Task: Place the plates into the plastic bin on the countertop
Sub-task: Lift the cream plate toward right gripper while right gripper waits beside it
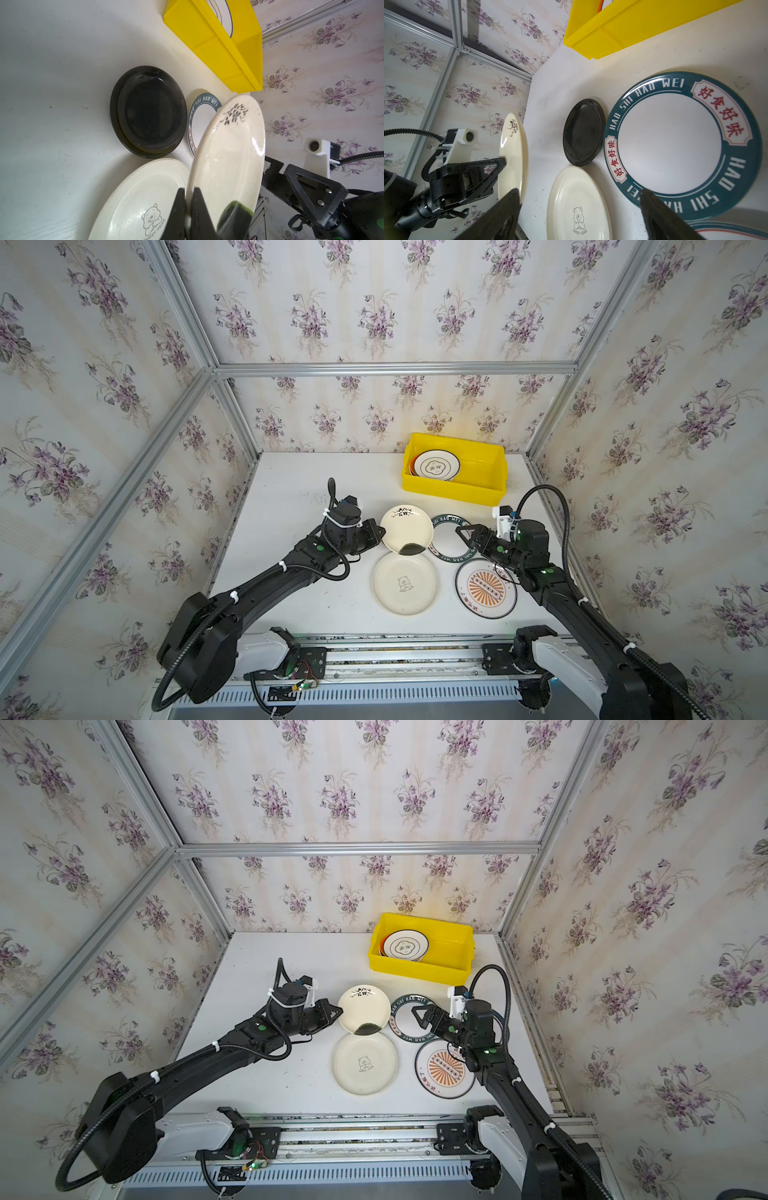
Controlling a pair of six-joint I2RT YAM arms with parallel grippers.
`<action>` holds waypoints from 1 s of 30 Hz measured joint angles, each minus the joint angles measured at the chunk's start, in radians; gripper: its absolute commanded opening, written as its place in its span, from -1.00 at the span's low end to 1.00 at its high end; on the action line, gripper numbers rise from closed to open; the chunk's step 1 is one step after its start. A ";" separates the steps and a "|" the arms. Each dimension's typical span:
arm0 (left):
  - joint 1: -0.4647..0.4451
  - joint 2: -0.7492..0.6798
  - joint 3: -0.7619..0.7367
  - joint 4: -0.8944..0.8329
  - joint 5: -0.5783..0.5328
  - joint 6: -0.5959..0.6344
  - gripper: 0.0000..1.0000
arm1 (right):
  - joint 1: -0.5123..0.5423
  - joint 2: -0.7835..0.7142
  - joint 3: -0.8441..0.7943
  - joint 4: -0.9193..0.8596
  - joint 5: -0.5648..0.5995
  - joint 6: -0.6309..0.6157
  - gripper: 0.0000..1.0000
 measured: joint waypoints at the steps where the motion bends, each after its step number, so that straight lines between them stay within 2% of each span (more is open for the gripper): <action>1: -0.008 0.021 0.011 0.000 0.000 0.000 -1.00 | 0.000 -0.005 0.000 0.000 0.000 0.000 0.84; 7: -0.058 0.128 0.079 0.041 0.018 -0.008 -1.00 | 0.000 -0.029 -0.014 0.007 -0.006 0.020 0.83; 11: -0.081 0.181 0.116 0.055 0.030 -0.008 -1.00 | 0.000 -0.023 -0.021 0.008 -0.023 0.037 0.74; 19: -0.121 0.275 0.214 0.084 0.071 -0.006 -1.00 | 0.000 0.014 -0.033 0.031 -0.068 0.063 0.25; 23: -0.141 0.299 0.238 0.089 0.086 -0.006 -1.00 | 0.000 0.021 -0.033 0.039 -0.079 0.069 0.10; 27: -0.143 0.303 0.239 0.088 0.090 -0.003 -0.99 | 0.000 0.019 -0.039 0.052 -0.079 0.071 -0.19; 30: -0.142 0.302 0.233 0.091 0.086 0.005 -0.97 | 0.000 0.019 -0.045 0.055 -0.077 0.081 -0.58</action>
